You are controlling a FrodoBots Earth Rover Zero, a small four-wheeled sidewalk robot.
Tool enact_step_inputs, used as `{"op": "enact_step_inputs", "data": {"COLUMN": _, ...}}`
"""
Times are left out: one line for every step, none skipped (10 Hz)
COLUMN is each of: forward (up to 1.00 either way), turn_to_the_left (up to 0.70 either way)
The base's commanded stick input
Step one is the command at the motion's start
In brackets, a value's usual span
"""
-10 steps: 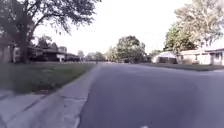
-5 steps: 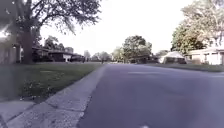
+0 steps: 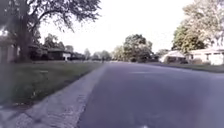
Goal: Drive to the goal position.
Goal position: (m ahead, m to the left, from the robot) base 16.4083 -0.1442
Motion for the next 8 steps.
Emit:
{"op": "enact_step_inputs", "data": {"forward": 1.0, "turn_to_the_left": 0.0}}
{"op": "enact_step_inputs", "data": {"forward": 1.0, "turn_to_the_left": 0.0}}
{"op": "enact_step_inputs", "data": {"forward": 1.0, "turn_to_the_left": 0.0}}
{"op": "enact_step_inputs", "data": {"forward": 1.0, "turn_to_the_left": 0.0}}
{"op": "enact_step_inputs", "data": {"forward": 1.0, "turn_to_the_left": 0.0}}
{"op": "enact_step_inputs", "data": {"forward": 1.0, "turn_to_the_left": 0.0}}
{"op": "enact_step_inputs", "data": {"forward": 1.0, "turn_to_the_left": 0.0}}
{"op": "enact_step_inputs", "data": {"forward": 1.0, "turn_to_the_left": 0.0}}
